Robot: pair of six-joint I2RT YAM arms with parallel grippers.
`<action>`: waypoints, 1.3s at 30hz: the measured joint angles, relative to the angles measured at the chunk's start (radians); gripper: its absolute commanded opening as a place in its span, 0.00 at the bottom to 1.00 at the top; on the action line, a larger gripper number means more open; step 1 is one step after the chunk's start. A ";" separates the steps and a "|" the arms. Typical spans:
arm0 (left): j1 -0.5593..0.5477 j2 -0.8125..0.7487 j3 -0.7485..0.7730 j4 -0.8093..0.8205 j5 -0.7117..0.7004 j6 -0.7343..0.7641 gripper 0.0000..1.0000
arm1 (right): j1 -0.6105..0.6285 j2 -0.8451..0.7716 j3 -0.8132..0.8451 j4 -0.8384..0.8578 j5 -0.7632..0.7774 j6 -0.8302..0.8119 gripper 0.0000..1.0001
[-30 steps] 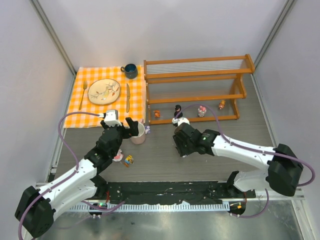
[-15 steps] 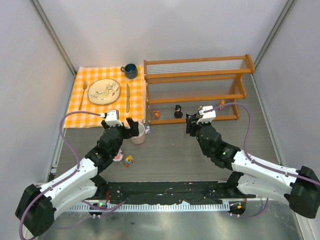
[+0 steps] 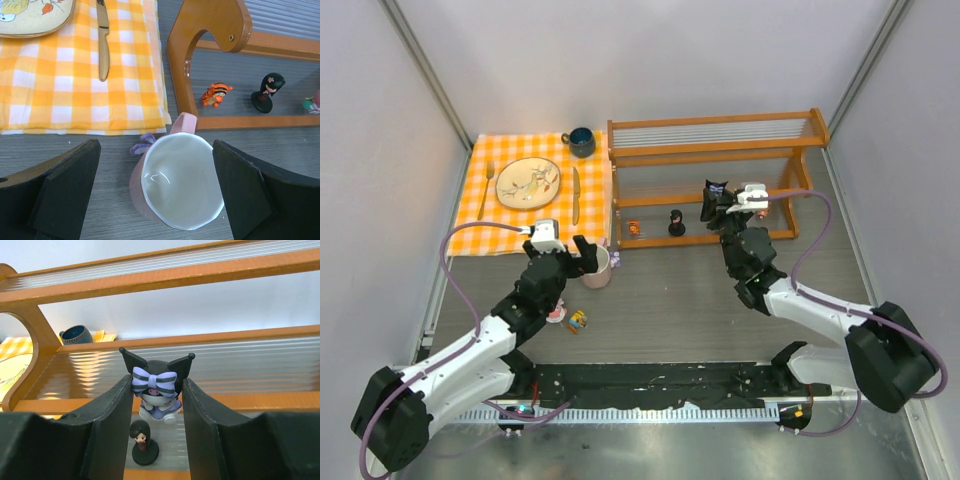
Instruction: Place and organize the plastic toys onto the shelf
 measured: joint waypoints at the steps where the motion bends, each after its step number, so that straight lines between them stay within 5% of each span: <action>1: 0.000 0.002 0.000 0.000 0.000 0.000 1.00 | -0.020 0.027 0.000 0.042 -0.027 0.001 0.01; 12: 0.000 0.012 0.000 0.000 0.001 0.000 1.00 | -0.109 0.207 0.087 0.154 -0.196 0.039 0.01; 39: 0.002 0.020 0.000 0.001 0.007 -0.001 1.00 | -0.109 0.404 0.184 0.151 -0.154 0.092 0.01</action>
